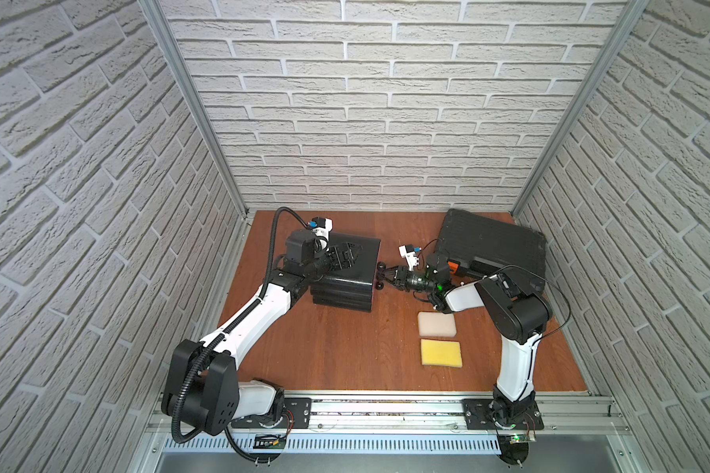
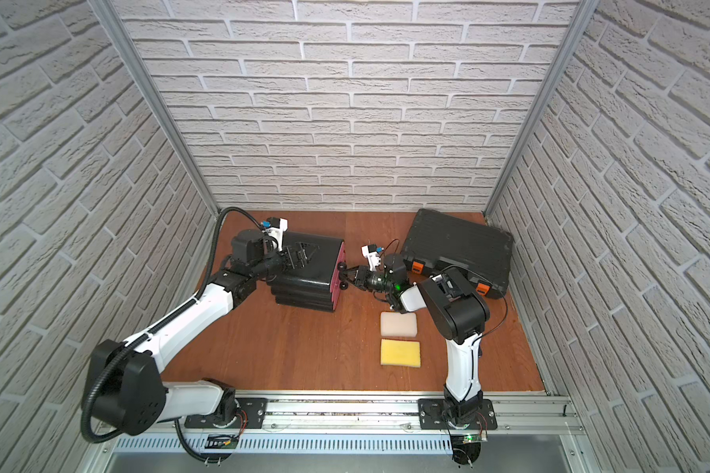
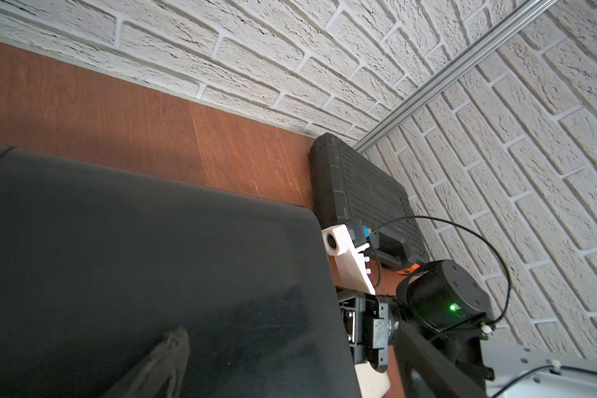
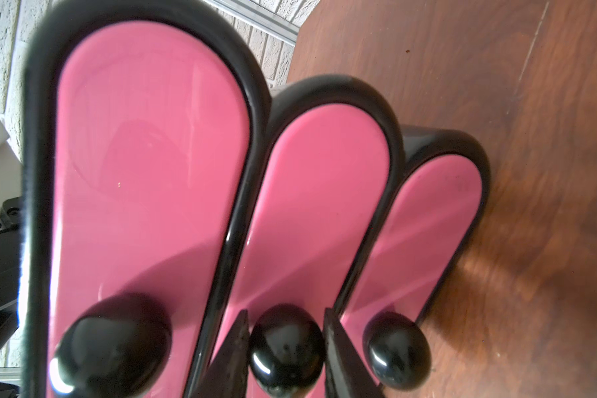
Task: Take the sponge out of the drawer
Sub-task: Open the drawer in the storage box.
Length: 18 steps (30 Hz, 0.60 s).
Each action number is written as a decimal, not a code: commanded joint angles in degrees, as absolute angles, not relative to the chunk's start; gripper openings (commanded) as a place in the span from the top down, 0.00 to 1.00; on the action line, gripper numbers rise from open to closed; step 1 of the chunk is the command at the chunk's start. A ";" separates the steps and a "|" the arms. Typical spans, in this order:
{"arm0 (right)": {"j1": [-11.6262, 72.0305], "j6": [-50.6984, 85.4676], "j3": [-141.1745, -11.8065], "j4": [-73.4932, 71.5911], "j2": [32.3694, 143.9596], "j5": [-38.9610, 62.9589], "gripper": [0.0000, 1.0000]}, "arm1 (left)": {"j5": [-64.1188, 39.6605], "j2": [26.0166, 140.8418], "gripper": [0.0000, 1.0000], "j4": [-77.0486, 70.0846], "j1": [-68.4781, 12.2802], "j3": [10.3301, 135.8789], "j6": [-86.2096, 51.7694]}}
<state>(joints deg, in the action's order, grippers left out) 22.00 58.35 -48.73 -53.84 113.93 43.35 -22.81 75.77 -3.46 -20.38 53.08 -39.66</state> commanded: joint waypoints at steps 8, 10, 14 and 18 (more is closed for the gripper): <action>19.31 55.14 -43.33 -52.21 108.19 42.49 0.80 | -21.48 77.60 0.08 -0.32 -19.91 51.44 -41.16; 18.65 53.05 -42.36 -48.62 106.33 41.70 0.80 | -21.13 77.76 0.08 -0.27 -19.65 51.08 -41.45; 17.43 48.91 -40.77 -41.71 102.35 40.22 0.80 | -20.74 77.62 0.08 -0.01 -19.26 50.89 -41.52; 16.03 46.57 -39.01 -38.25 98.64 39.53 0.80 | -20.67 77.65 0.08 0.04 -19.15 51.01 -41.64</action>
<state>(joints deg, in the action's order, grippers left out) 16.84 50.41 -40.21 -42.09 101.49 40.34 -21.69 75.83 -3.97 -19.75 52.99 -40.73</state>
